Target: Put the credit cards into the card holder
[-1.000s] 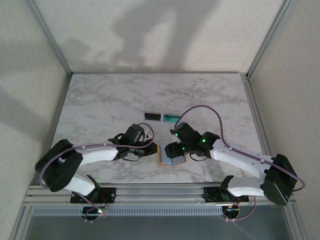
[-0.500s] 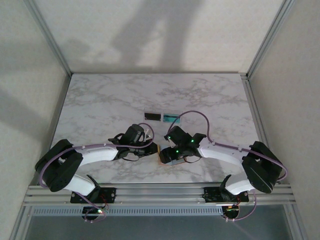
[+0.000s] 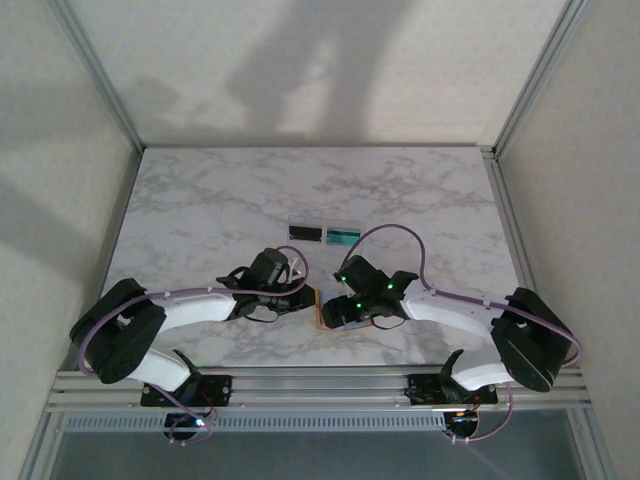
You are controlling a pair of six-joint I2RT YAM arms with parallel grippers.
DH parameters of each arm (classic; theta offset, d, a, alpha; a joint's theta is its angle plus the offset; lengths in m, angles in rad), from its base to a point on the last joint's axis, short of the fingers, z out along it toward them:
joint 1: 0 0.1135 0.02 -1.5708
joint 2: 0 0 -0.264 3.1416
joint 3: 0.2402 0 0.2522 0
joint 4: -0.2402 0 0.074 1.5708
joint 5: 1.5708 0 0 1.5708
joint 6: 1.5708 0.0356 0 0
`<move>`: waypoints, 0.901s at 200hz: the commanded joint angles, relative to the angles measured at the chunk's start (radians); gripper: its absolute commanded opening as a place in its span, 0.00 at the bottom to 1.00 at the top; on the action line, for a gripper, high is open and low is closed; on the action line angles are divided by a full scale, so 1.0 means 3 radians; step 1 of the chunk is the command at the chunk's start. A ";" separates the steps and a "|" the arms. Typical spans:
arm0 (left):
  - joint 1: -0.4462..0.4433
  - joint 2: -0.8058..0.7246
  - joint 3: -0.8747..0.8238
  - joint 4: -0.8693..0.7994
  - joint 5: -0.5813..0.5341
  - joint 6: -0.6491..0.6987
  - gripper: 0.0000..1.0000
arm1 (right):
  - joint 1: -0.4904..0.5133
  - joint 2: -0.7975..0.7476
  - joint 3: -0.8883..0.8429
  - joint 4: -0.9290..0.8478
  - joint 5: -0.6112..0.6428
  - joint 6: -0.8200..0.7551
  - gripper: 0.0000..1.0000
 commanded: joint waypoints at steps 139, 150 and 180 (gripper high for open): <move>-0.0026 -0.0012 0.0023 -0.0054 -0.0008 0.0008 0.00 | -0.0022 0.0142 -0.0047 -0.0065 0.0266 0.0009 0.63; -0.0026 -0.0015 0.0016 -0.0058 -0.0014 0.0002 0.00 | -0.0038 0.0098 -0.0059 -0.0119 0.0359 0.0020 0.60; -0.0026 -0.0020 -0.0004 -0.0077 -0.0034 0.0027 0.00 | -0.0089 -0.0060 -0.0098 -0.0319 0.0725 0.0094 0.62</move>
